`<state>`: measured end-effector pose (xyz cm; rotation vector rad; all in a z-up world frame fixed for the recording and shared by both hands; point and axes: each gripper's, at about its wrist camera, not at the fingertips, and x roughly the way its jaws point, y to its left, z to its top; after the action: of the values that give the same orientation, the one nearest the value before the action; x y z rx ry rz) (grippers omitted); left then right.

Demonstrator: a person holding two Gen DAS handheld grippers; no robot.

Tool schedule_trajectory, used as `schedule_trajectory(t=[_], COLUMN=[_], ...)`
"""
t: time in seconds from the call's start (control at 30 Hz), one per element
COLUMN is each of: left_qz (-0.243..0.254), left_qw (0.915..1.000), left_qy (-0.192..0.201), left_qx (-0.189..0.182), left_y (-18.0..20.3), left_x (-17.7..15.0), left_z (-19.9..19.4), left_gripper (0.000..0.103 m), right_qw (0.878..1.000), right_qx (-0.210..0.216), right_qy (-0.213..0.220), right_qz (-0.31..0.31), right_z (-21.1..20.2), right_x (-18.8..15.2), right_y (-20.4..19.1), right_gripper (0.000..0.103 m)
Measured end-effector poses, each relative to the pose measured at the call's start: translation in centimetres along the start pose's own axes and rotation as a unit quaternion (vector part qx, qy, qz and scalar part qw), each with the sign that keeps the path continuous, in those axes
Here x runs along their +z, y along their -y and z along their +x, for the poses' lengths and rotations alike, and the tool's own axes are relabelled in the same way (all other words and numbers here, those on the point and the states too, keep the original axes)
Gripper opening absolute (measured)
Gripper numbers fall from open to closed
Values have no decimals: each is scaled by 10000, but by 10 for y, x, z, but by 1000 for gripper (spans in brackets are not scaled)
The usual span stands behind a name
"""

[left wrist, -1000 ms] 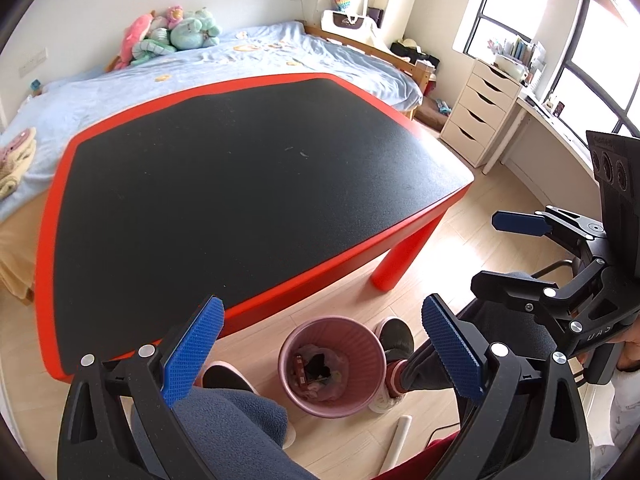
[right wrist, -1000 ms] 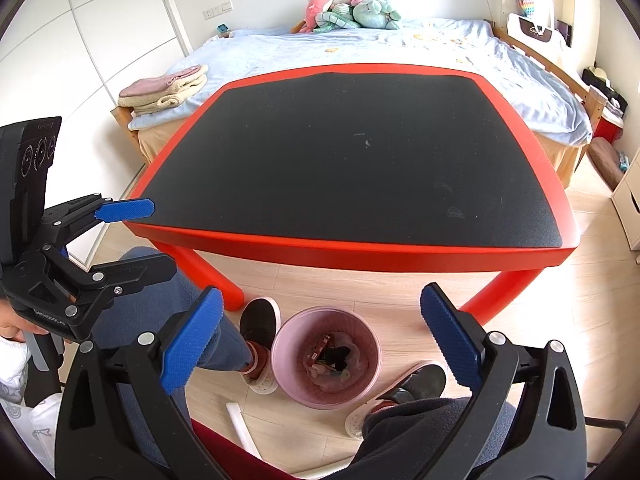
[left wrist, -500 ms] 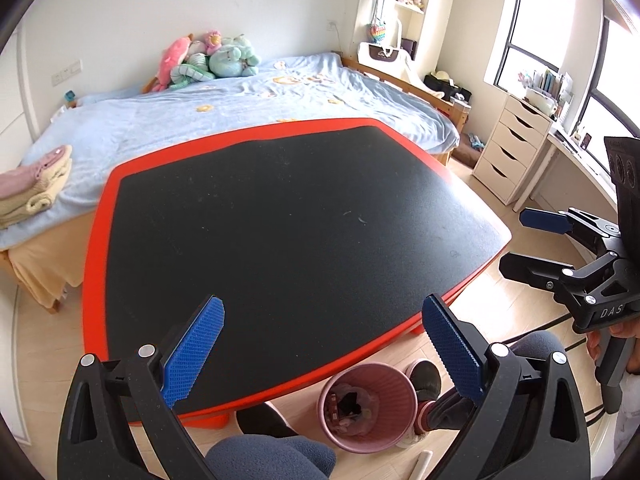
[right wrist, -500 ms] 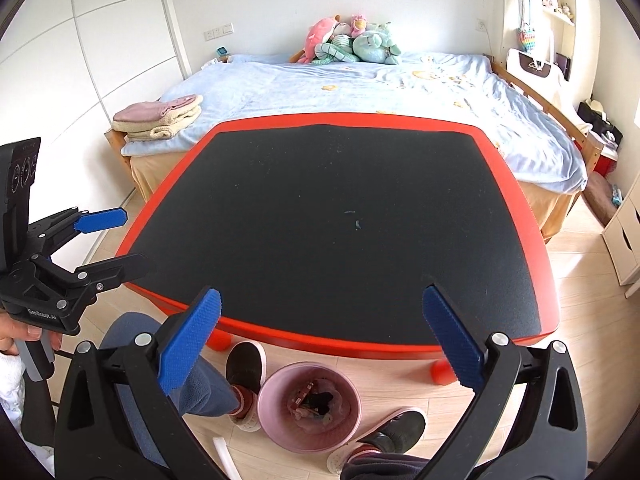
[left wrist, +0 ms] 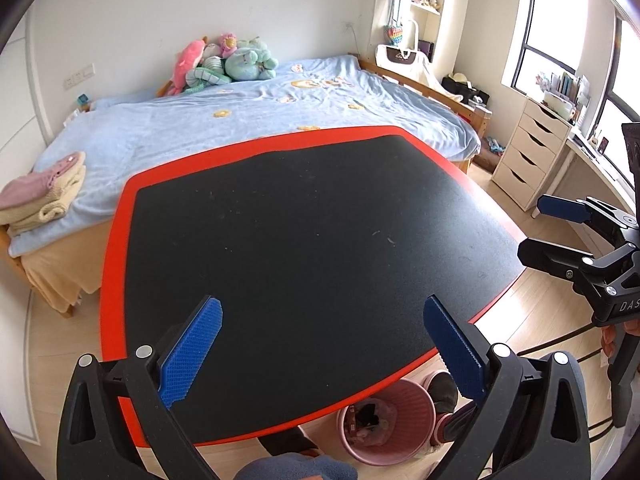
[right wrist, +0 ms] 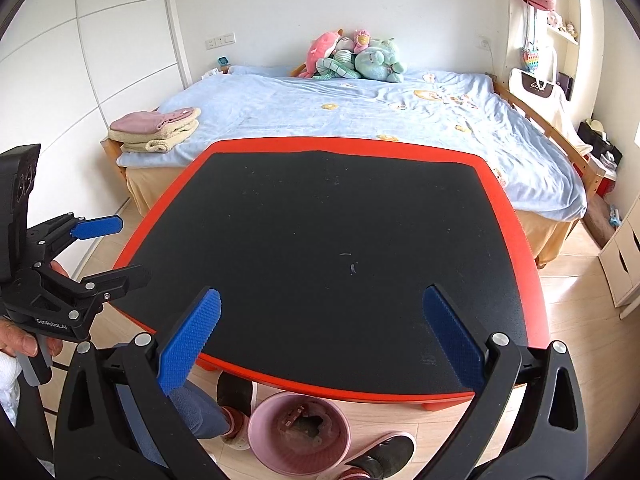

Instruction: Collect trash

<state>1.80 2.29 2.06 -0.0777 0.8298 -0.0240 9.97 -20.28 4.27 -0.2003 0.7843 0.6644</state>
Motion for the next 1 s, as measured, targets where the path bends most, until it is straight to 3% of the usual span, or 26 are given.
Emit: schedule_trajectory(t=[1.0], left_qz=[-163], left_qw=[9997], left_qy=[152], left_qx=[-114], left_y=[1], left_x=[4], left_z=[-6], left_gripper=[97], right_qw=[10000], right_qx=[-4], right_qy=[-62], right_qz=[-24], right_z=[7], right_x=[1], right_y=[-2], right_gripper=[99])
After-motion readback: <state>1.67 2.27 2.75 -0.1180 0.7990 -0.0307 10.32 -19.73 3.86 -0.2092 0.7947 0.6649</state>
